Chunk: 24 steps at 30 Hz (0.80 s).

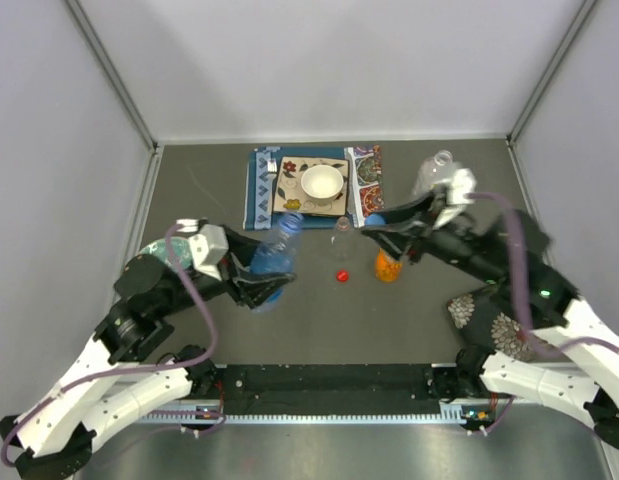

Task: Unscrew the bottle caps

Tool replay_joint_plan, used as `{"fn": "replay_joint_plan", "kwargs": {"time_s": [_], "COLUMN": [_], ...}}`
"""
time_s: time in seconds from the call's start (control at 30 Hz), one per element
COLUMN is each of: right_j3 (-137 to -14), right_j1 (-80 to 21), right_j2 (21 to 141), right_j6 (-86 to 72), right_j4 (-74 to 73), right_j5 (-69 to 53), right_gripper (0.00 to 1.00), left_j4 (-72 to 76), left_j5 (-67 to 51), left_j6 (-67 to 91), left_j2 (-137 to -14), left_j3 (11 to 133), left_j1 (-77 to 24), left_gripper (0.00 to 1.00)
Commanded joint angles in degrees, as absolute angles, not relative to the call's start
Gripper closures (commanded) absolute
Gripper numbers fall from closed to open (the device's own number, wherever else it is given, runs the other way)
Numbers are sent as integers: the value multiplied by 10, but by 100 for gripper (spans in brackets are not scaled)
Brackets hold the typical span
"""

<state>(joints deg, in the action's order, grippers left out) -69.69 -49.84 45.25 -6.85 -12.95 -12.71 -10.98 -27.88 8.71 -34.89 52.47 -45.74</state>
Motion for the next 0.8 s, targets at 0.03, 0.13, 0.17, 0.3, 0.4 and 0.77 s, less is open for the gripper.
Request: {"fn": "replay_joint_plan", "kwargs": {"time_s": [0.03,0.13,0.17,0.3,0.4,0.77], "right_j3": [-566,-520,-509,-502,-504,-617], "right_j1": [-523,-562,-581,-607,-608,-622], "right_j2": [477,525,554,643,719,970], "right_j6": [-115,-124,-127,-149,-177,-221], "right_j4": [-132,-109,-92,-37,-4,12], "right_j5": [13,47,54,61,52,60], "right_gripper": [100,100,100,100,100,100], "left_j4": [-69,-69,-68,-70,-80,-114], "left_j5": [-13,42,48,82,102,120], "left_j6": [58,52,52,47,45,42], "left_j2": [-271,-244,-234,-216,-205,-164], "left_j3": [508,497,490,481,480,475], "left_j1": [-454,-454,-454,-455,-455,-455], "left_gripper": [52,52,52,52,52,52]}}
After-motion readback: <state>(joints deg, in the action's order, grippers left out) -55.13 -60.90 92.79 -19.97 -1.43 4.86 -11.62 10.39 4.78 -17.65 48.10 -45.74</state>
